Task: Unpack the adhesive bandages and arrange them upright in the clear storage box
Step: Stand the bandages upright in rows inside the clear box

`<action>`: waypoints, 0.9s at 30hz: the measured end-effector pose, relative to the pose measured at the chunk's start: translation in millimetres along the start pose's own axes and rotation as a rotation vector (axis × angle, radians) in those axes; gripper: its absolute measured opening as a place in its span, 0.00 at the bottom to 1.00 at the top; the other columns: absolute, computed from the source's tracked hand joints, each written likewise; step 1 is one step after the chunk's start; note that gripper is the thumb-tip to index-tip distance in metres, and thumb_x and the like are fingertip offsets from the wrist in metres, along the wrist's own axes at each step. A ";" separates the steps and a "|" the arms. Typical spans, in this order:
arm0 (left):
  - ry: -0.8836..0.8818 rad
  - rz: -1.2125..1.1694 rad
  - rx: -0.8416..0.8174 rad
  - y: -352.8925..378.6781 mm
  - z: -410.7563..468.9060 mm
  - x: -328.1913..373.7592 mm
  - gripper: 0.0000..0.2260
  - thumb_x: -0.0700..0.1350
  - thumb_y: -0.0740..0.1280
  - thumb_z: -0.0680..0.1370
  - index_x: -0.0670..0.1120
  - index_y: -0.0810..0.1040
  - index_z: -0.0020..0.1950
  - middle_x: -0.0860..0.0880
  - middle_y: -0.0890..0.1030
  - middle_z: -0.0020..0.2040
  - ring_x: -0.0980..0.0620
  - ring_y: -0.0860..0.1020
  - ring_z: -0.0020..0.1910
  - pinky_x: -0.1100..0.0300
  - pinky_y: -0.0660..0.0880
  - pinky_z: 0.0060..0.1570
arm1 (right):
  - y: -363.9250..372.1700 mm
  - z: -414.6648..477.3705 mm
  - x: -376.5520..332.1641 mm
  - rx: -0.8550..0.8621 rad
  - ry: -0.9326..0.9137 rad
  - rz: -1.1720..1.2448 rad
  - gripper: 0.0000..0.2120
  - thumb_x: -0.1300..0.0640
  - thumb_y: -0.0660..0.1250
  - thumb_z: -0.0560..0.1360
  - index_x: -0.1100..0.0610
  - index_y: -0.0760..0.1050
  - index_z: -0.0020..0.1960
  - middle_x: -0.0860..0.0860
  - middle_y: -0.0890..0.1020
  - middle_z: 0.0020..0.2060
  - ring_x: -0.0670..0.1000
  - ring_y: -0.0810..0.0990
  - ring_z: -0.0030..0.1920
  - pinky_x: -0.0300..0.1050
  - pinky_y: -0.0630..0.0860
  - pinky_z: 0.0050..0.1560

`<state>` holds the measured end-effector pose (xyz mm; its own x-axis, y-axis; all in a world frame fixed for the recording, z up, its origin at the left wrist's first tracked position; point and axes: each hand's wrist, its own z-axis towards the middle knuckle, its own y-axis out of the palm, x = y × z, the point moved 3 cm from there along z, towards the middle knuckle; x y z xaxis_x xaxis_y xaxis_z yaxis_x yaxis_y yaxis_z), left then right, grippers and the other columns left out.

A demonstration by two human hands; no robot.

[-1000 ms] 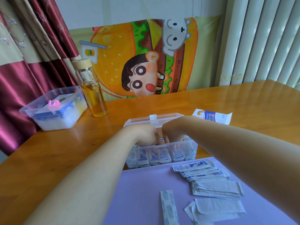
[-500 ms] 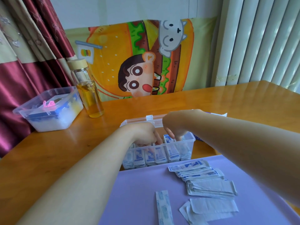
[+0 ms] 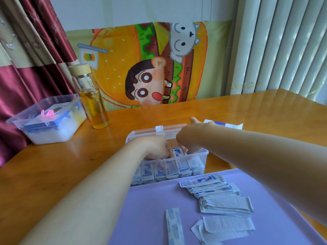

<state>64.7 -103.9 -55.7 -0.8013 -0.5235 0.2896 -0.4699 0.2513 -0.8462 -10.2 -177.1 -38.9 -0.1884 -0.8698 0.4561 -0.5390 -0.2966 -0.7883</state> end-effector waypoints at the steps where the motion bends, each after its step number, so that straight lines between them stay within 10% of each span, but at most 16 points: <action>1: -0.001 -0.010 -0.001 -0.2 0.1 -0.5 0.16 0.37 0.57 0.77 0.52 0.82 0.51 0.52 0.82 0.55 0.53 0.80 0.53 0.56 0.76 0.54 | -0.5 0.8 0.3 0.010 0.004 0.005 0.09 0.55 0.63 0.78 0.52 0.72 0.58 0.48 0.73 0.51 0.53 0.69 0.64 0.58 0.53 0.68; 10: 0.001 -0.046 0.019 -3.6 -5.7 4.9 0.17 0.37 0.55 0.79 0.49 0.82 0.55 0.52 0.81 0.49 0.51 0.75 0.38 0.61 0.71 0.36 | 1.2 -5.7 1.8 0.025 0.024 0.017 0.17 0.60 0.60 0.79 0.47 0.71 0.66 0.47 0.73 0.61 0.53 0.64 0.68 0.56 0.55 0.65; 22: 0.071 -0.198 0.232 -9.5 -27.9 8.0 0.19 0.35 0.55 0.78 0.51 0.81 0.57 0.49 0.82 0.55 0.51 0.81 0.51 0.60 0.77 0.43 | -5.6 -13.3 -1.3 -0.013 0.052 0.025 0.20 0.61 0.61 0.78 0.46 0.69 0.67 0.47 0.72 0.62 0.54 0.63 0.68 0.59 0.52 0.66; 27: 0.166 -0.318 0.499 -9.2 -49.3 10.6 0.16 0.36 0.57 0.78 0.49 0.80 0.57 0.53 0.81 0.54 0.52 0.79 0.52 0.58 0.75 0.50 | -12.1 -44.8 6.0 0.320 0.039 0.181 0.20 0.64 0.57 0.78 0.45 0.74 0.63 0.46 0.77 0.54 0.52 0.70 0.60 0.53 0.59 0.62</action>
<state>42.3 -71.6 -22.8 -0.7161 -0.3662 0.5942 -0.4975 -0.3293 -0.8025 -41.6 -161.1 -8.2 -0.2922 -0.9055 0.3077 -0.2110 -0.2528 -0.9442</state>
